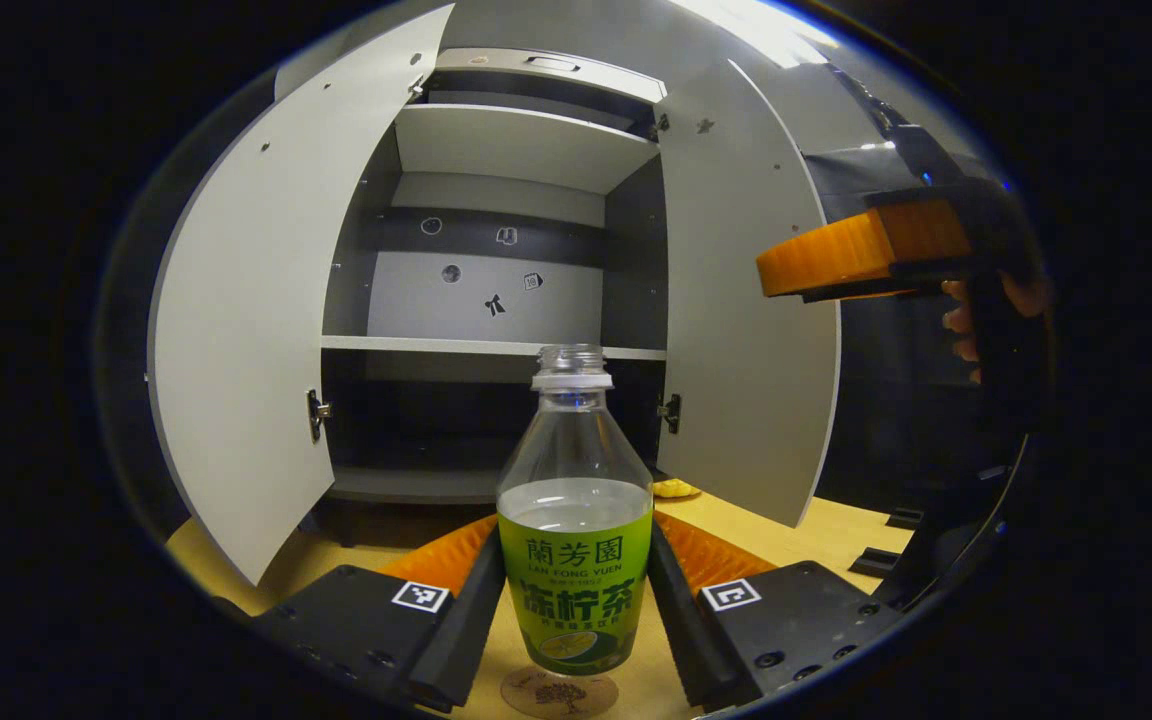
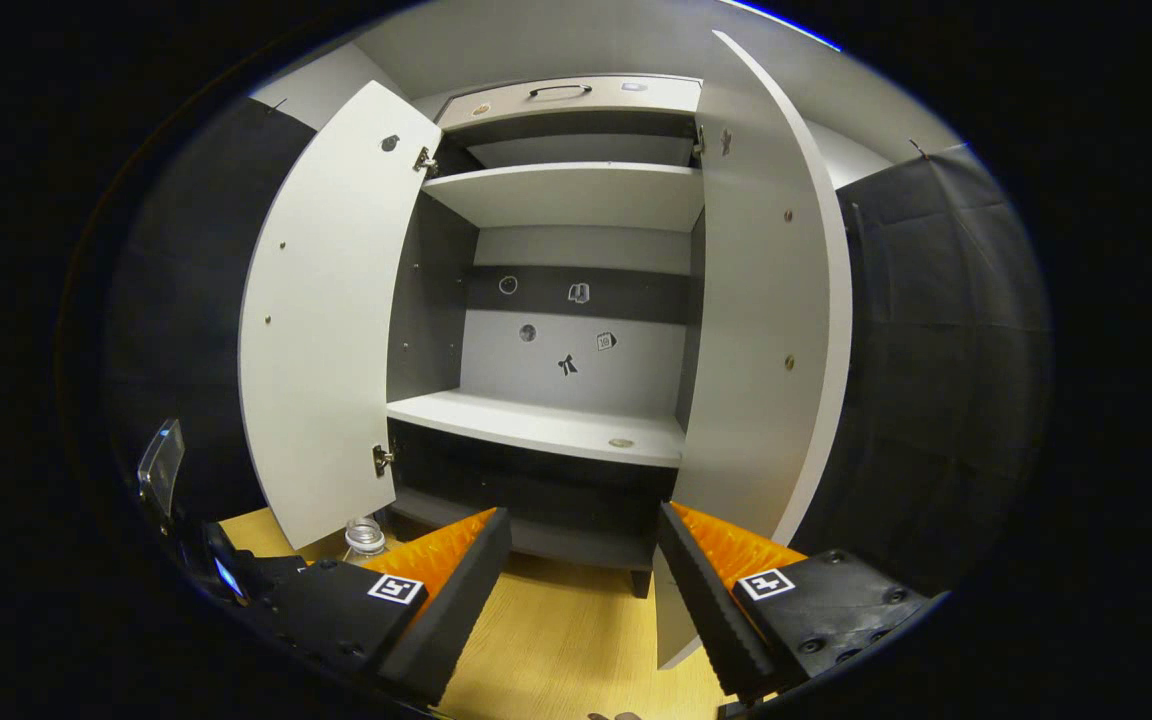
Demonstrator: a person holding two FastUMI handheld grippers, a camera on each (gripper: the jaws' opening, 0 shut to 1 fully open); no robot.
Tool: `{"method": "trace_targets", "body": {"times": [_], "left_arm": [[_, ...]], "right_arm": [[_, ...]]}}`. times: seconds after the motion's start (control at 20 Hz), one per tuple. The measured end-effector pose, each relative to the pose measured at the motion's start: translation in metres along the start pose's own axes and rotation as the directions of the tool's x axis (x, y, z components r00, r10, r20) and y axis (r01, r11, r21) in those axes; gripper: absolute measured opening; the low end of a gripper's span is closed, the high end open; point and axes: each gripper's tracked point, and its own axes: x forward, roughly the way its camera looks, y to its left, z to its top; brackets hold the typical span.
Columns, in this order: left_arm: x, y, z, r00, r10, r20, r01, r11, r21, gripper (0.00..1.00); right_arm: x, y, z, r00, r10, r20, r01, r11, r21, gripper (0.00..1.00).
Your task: Grasp the bottle in the cabinet with the left hand and place it on the coaster, then close the right door with the right hand and the left door with the left hand.
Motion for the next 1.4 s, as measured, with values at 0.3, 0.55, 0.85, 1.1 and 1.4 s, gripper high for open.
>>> {"method": "trace_targets", "body": {"times": [0.3, 0.55, 0.85, 1.1, 1.4], "left_arm": [[-0.006, 0.001, -0.038, 1.0, 0.031, -0.004, -0.031, 0.999, 0.032, 0.77], [-0.011, 0.01, -0.067, 0.997, 0.064, -0.034, -0.063, 0.998, 0.015, 0.77], [-0.007, 0.016, -0.084, 0.996, 0.077, -0.035, -0.077, 0.997, 0.0, 0.77], [-0.007, 0.018, -0.087, 0.998, 0.066, -0.016, -0.067, 0.998, -0.01, 0.78], [-0.01, 0.016, -0.099, 0.997, 0.057, -0.05, -0.059, 0.997, -0.046, 0.8]], "right_arm": [[0.006, -0.005, -0.036, 0.998, 0.01, -0.063, -0.008, 1.0, 0.022, 0.98], [0.008, -0.007, -0.045, 0.997, 0.009, -0.079, -0.009, 1.0, 0.006, 0.98], [0.004, -0.002, -0.057, 0.995, 0.016, -0.103, -0.017, 1.0, -0.007, 0.98], [0.003, 0.007, -0.065, 0.992, 0.029, -0.122, -0.03, 1.0, -0.005, 0.98], [0.001, 0.014, -0.061, 0.993, 0.042, -0.112, -0.045, 0.999, -0.026, 0.98]]}}
